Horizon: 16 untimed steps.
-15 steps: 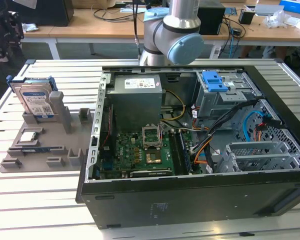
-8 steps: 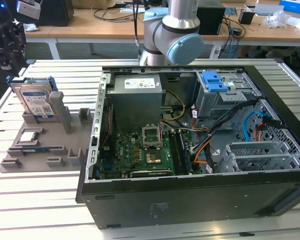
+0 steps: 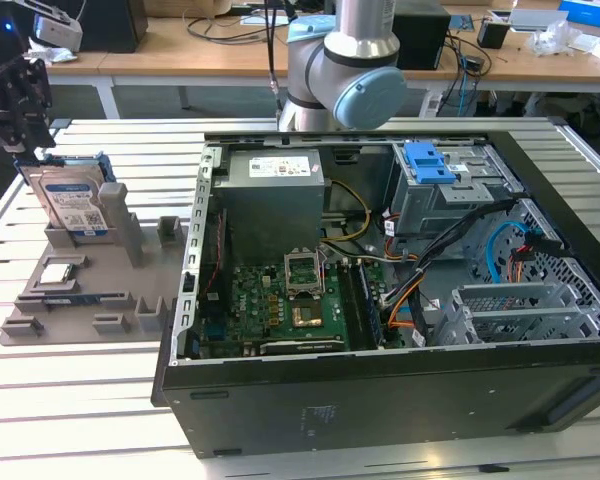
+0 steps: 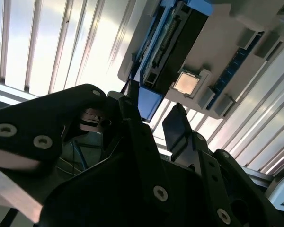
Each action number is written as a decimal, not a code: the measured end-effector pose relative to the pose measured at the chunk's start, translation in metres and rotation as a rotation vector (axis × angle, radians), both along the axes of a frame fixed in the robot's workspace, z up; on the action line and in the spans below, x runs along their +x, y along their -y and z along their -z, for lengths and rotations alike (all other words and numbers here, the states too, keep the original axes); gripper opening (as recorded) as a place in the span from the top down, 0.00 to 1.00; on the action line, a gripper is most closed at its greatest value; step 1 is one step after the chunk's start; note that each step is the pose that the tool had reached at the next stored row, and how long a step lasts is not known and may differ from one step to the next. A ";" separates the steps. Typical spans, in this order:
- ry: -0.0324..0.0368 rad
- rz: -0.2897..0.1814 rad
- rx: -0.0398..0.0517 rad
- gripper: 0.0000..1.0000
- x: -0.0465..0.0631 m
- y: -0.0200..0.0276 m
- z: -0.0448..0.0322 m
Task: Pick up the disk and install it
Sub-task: 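Pick up the disk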
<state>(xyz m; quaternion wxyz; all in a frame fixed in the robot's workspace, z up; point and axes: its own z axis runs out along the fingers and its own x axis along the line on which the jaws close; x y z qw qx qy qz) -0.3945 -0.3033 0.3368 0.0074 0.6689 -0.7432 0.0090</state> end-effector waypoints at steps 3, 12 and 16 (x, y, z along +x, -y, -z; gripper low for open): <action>-0.0006 -0.008 -0.0001 0.52 0.000 0.0010 0.0069; -0.0020 -0.056 0.0000 0.52 0.000 -0.0035 0.0335; -0.0019 -0.068 0.0000 0.52 -0.001 -0.0039 0.0428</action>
